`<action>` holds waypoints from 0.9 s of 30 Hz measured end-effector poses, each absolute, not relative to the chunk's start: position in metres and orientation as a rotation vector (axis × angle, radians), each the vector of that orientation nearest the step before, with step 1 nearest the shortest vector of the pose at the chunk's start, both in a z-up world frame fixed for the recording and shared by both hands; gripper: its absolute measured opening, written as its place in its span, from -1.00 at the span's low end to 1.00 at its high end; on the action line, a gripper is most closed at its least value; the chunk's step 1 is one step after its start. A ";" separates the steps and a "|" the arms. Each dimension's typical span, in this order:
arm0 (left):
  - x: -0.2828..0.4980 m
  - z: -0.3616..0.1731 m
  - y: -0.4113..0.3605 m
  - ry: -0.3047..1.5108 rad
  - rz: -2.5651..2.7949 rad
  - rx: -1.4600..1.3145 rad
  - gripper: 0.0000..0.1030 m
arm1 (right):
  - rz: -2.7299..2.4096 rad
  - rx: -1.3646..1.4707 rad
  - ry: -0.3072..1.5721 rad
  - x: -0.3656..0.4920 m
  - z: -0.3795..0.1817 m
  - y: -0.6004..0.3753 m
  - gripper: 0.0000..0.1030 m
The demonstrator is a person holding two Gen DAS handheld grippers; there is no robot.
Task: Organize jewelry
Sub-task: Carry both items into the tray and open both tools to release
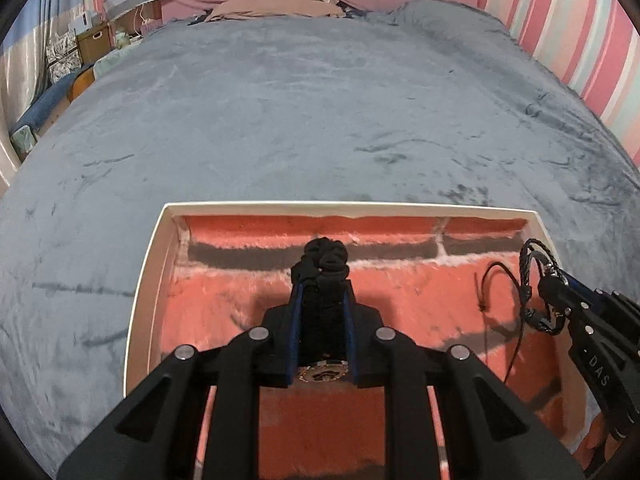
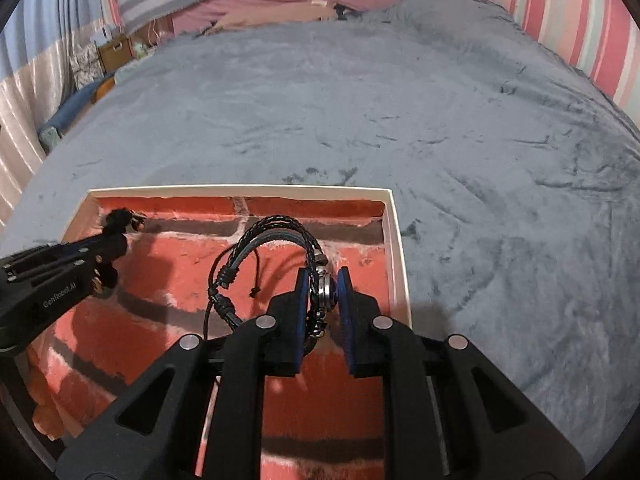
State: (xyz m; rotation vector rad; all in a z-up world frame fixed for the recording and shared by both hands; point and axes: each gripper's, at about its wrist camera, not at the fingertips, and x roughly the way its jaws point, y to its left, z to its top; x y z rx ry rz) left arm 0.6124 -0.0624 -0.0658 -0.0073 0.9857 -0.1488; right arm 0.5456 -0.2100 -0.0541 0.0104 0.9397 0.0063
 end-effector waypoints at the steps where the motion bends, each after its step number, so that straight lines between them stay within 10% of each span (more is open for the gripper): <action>1: 0.616 -0.069 -0.062 0.996 -0.147 -0.006 -0.63 | 0.009 0.009 0.966 0.551 -0.058 -0.209 -0.70; 10: 0.634 -0.085 -0.065 1.076 -0.118 0.041 -0.55 | 0.004 0.026 1.072 0.574 -0.082 -0.207 -0.69; 14: 0.630 -0.084 -0.066 1.070 -0.098 0.069 0.03 | 0.020 0.032 1.066 0.574 -0.080 -0.206 -0.51; 22: 0.603 -0.047 -0.062 0.983 -0.093 0.060 0.11 | 0.049 0.040 0.952 0.546 -0.039 -0.213 -0.36; 27: 0.544 0.007 -0.045 0.824 -0.157 -0.017 0.55 | 0.081 0.064 0.812 0.494 0.007 -0.225 0.26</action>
